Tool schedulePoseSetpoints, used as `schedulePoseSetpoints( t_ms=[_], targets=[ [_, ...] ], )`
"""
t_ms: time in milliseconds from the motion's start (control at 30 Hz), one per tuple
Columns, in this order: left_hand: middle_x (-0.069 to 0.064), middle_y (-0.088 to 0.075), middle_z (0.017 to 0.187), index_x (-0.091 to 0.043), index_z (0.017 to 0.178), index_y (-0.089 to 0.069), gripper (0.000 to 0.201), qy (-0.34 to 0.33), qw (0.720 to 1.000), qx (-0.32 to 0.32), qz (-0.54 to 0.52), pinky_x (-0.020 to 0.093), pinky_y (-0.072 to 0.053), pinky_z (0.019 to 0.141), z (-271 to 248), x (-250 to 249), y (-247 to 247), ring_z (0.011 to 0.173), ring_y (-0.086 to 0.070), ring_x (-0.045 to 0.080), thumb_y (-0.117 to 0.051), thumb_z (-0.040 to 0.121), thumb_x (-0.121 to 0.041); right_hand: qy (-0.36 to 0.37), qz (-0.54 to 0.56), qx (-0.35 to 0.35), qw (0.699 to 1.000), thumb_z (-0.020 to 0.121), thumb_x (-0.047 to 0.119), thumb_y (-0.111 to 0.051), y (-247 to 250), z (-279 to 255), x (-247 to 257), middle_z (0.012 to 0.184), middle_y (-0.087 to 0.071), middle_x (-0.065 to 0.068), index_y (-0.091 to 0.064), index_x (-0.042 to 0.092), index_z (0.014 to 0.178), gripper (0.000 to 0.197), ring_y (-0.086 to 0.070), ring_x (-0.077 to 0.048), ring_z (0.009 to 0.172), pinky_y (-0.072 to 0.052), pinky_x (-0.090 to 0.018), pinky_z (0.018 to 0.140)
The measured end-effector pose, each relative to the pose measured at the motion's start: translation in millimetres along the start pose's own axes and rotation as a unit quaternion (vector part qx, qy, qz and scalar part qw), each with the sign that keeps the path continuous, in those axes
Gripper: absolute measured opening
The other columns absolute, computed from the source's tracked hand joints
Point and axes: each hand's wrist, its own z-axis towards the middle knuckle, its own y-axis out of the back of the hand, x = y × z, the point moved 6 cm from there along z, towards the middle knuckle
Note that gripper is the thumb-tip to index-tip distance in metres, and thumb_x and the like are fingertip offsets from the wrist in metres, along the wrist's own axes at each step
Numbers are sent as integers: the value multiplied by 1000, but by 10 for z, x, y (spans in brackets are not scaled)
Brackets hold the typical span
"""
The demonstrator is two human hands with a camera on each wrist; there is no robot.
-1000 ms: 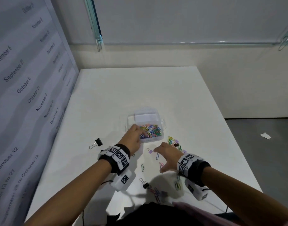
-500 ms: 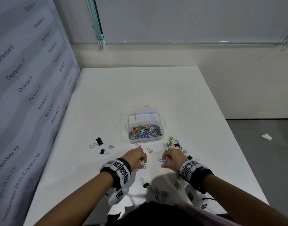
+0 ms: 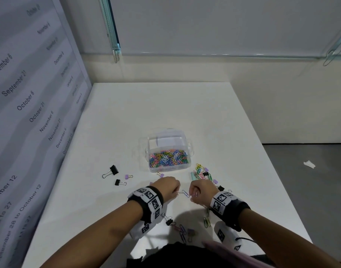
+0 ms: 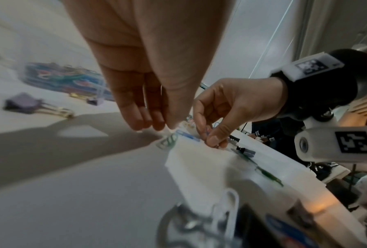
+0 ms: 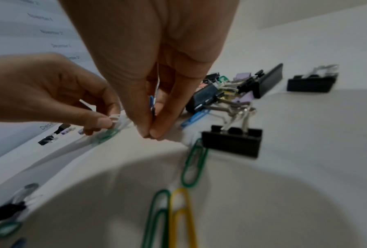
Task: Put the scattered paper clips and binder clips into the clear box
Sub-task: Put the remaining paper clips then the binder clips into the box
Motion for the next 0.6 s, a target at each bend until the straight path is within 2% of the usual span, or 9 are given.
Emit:
schedulePoseSetpoints(
  t_ms=[67, 133, 167, 267, 367, 433, 533, 600],
  targets=[
    [12, -56, 93, -4, 91, -60, 14, -21, 1000, -3, 2, 36, -43, 84, 84, -98, 20, 95, -57, 30, -49, 86, -11, -17, 19, -12, 1000, 70, -2, -57, 59, -47, -63, 58, -55, 13, -49, 30, 58, 34, -52, 3, 44, -42, -7, 49],
    [15, -56, 106, -4, 95, -62, 17, -47, 999, -1, 23, 37, -43, 84, 151, -193, 0, 100, -55, 30, -49, 85, -10, -36, 39, -33, 998, 69, -1, -57, 152, -100, -122, 57, -56, 12, -52, 29, 57, 33, -54, 4, 42, -47, -11, 50],
    [15, -54, 110, -3, 97, -63, 19, -59, 997, 0, 40, 38, -43, 86, 173, -232, -22, 102, -54, 31, -49, 86, -9, -42, 41, -43, 997, 68, -1, -58, 205, -120, -145, 56, -56, 13, -52, 30, 55, 34, -55, 3, 45, -47, -12, 53],
    [17, -51, 115, -2, 104, -61, 23, -75, 995, 8, 60, 43, -44, 90, 202, -261, -83, 106, -52, 34, -50, 85, -6, -47, 31, -52, 997, 67, 2, -63, 354, -150, -179, 59, -59, 12, -54, 31, 56, 33, -56, -3, 59, -40, -3, 57],
    [17, -49, 120, -4, 121, -54, 37, -81, 996, 9, 43, 43, -44, 91, 197, -248, -115, 109, -51, 33, -54, 85, -10, -48, 31, -70, 996, 69, 2, -62, 518, -122, -138, 74, -69, -1, -65, 20, 67, 18, -59, -10, 69, -45, -13, 65],
    [15, -47, 125, -8, 128, -51, 43, -81, 996, 19, 42, 42, -43, 95, 180, -255, -125, 113, -48, 32, -56, 85, -12, -46, 29, -94, 994, 71, 2, -61, 654, -62, -46, 77, -68, -2, -68, 16, 73, 16, -59, -11, 74, -48, -19, 71],
    [13, -47, 127, -9, 123, -55, 36, -76, 996, 29, 40, 40, -43, 95, 162, -273, -137, 115, -47, 31, -57, 87, -12, -25, 27, -118, 992, 73, 3, -66, 855, 105, 163, 83, -70, -6, -70, 9, 80, 10, -59, -12, 76, -51, -24, 77],
    [13, -49, 123, -7, 117, -57, 31, -64, 997, 36, 14, 38, -44, 92, 162, -267, -164, 114, -49, 30, -58, 87, -15, 0, 30, -127, 991, 75, 6, -70, 960, 237, 324, 89, -72, -8, -70, 8, 82, 7, -60, -11, 73, -51, -22, 72]
  ],
)
